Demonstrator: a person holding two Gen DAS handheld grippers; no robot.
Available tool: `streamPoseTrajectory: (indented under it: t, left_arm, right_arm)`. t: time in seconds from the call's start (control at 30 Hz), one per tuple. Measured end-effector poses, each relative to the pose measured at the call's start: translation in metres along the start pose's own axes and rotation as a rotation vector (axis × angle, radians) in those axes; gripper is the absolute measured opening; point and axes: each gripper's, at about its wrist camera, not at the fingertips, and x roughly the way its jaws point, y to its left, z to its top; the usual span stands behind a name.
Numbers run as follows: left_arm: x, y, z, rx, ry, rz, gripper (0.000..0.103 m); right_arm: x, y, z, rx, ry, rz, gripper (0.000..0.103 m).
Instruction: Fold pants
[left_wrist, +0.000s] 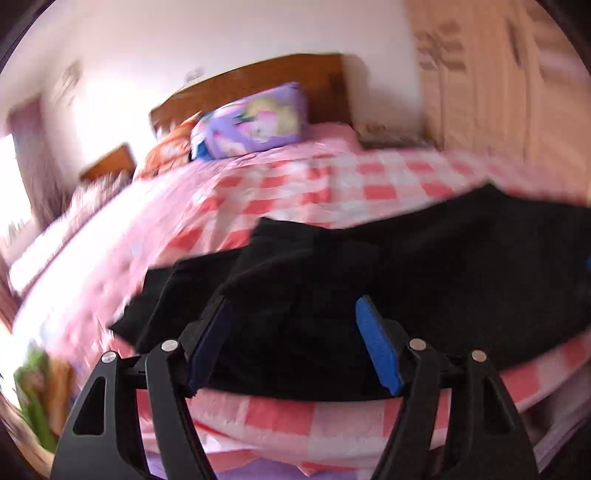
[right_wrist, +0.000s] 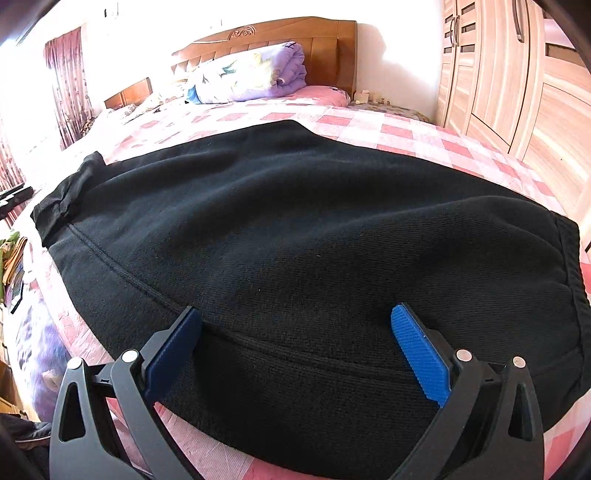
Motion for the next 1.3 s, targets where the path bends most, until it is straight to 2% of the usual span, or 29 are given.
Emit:
streamPoseTrajectory:
  t: [0.07,0.13,0.17,0.23,0.3,0.37,0.4,0.43,0.47,0.5,0.63,0.73,0.83,0.93,0.97,1.0,1.03,1.07,1.13,1.2,1.27,1.3]
  left_arm:
    - [0.009,-0.030,-0.002,0.140,0.016,0.056,0.070]
    - [0.021,-0.034,-0.011,0.174,0.073,0.006,0.070]
    - [0.028,-0.030,-0.016,0.148,0.116,-0.063,0.070]
    - [0.045,-0.016,-0.025,0.085,0.165,-0.148,0.071]
    - [0.053,-0.010,-0.033,0.060,0.174,-0.161,0.072]
    - [0.053,-0.006,-0.033,0.036,0.171,-0.183,0.065]
    - [0.052,-0.005,-0.033,0.027,0.173,-0.177,0.044]
    - [0.053,-0.002,-0.032,0.002,0.177,-0.211,0.031]
    - [0.052,0.008,-0.031,-0.052,0.175,-0.260,0.024]
    - [0.050,0.015,-0.031,-0.090,0.172,-0.303,0.007]
    - [0.025,0.049,-0.028,-0.231,0.076,-0.280,0.007]
    - [0.006,0.105,-0.025,-0.406,-0.009,-0.262,0.007]
    - [0.013,0.173,-0.027,-0.571,-0.017,-0.240,0.007]
    - [0.039,0.237,-0.032,-0.679,0.007,-0.153,0.007]
    - [0.053,0.261,-0.037,-0.716,0.037,-0.077,0.008]
    - [0.058,0.273,-0.042,-0.729,0.064,-0.020,0.018]
    - [0.060,0.284,-0.050,-0.738,0.102,0.043,0.038]
    - [0.060,0.290,-0.057,-0.749,0.117,0.080,0.047]
    - [0.047,0.291,-0.071,-0.791,0.066,0.061,0.072]
    - [0.032,0.284,-0.089,-0.845,0.034,0.012,0.075]
    - [0.026,0.263,-0.098,-0.848,0.027,-0.073,0.075]
    - [0.030,0.255,-0.100,-0.846,0.035,-0.091,0.075]
  right_arm:
    - [-0.001,-0.001,-0.001,-0.005,0.003,0.006,0.099]
    - [-0.002,-0.002,-0.002,-0.007,-0.001,0.011,0.099]
    - [-0.002,-0.001,-0.003,-0.011,-0.006,0.010,0.099]
    - [-0.001,-0.001,-0.003,-0.011,-0.012,0.007,0.099]
    - [-0.001,-0.002,-0.003,-0.006,-0.013,0.008,0.099]
    - [-0.001,-0.002,-0.003,-0.008,-0.014,0.011,0.099]
    - [-0.002,-0.003,-0.003,-0.011,-0.015,0.013,0.099]
    - [-0.002,-0.003,-0.004,-0.012,-0.016,0.014,0.099]
    - [-0.002,-0.003,-0.004,-0.013,-0.017,0.014,0.099]
    - [-0.002,-0.002,-0.004,-0.013,-0.017,0.013,0.099]
    - [-0.002,-0.001,-0.004,-0.013,-0.016,0.013,0.099]
    - [-0.002,-0.001,-0.004,-0.013,-0.016,0.013,0.099]
    - [-0.002,-0.002,-0.004,-0.013,-0.018,0.012,0.099]
    - [-0.002,-0.002,-0.003,-0.012,-0.014,0.013,0.099]
    - [-0.001,-0.002,-0.003,-0.012,-0.013,0.013,0.099]
    - [-0.001,-0.002,-0.003,-0.012,-0.012,0.013,0.099]
    - [-0.001,-0.002,-0.002,-0.012,-0.012,0.013,0.099]
    - [-0.001,-0.002,-0.003,-0.012,-0.013,0.012,0.099]
    - [-0.001,-0.002,-0.003,-0.011,-0.014,0.011,0.099]
    - [0.000,-0.002,-0.002,-0.007,-0.012,0.008,0.099]
    - [0.001,-0.002,-0.001,-0.005,-0.009,0.007,0.099]
    - [0.001,-0.002,-0.001,-0.005,-0.008,0.008,0.099]
